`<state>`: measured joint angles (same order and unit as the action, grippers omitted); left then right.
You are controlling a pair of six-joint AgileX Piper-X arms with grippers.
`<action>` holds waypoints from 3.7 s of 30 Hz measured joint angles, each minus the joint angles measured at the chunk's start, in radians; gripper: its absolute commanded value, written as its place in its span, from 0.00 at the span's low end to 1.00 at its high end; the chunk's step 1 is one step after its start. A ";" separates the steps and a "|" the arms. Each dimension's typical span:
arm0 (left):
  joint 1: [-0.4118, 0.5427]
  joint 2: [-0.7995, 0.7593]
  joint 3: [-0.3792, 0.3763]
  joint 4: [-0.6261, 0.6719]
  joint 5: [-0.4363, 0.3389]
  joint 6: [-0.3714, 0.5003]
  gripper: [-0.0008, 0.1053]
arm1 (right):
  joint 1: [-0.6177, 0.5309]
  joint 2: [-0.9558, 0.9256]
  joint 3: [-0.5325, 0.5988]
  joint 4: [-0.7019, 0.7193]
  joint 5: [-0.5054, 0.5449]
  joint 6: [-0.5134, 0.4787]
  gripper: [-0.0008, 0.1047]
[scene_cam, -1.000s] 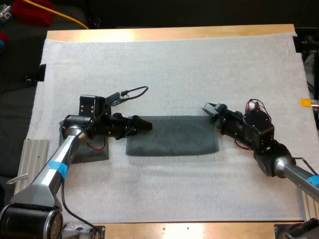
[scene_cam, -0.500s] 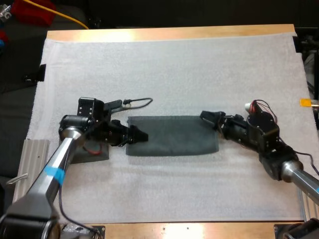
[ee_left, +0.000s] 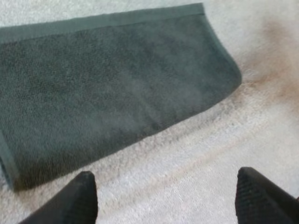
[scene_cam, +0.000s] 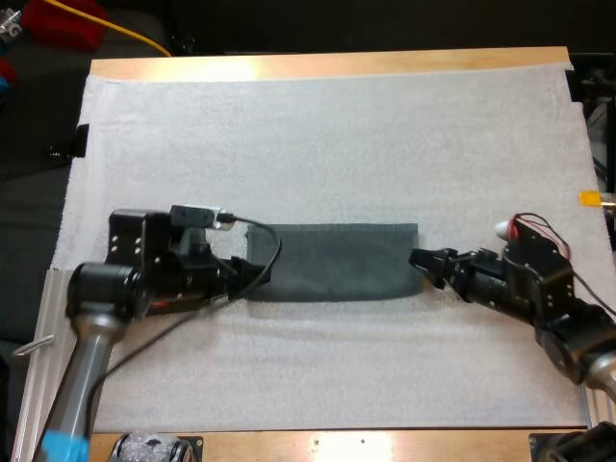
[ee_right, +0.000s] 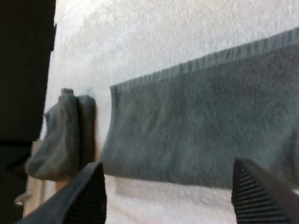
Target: Pick towel from pile, fold and stack
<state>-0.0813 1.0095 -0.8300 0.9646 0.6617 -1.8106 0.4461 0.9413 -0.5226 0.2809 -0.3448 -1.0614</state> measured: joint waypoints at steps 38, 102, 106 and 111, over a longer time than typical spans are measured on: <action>0.000 -0.238 0.000 0.133 -0.061 -0.010 0.58 | -0.169 0.206 -0.192 0.331 0.047 -0.310 0.53; 0.000 -0.238 0.000 0.059 0.011 -0.067 0.58 | -0.074 0.793 -0.204 -0.193 -0.393 -0.001 0.06; 0.000 -0.238 0.000 0.059 0.011 -0.067 0.58 | -0.074 0.781 -0.201 -0.189 -0.390 -0.004 0.02; 0.000 -0.238 0.000 0.059 0.011 -0.067 0.58 | -0.072 0.698 -0.200 -0.130 -0.342 -0.035 0.02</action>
<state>-0.0813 0.7711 -0.8300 1.0235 0.6731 -1.8775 0.3745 1.6389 -0.7227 0.1514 -0.6870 -1.0964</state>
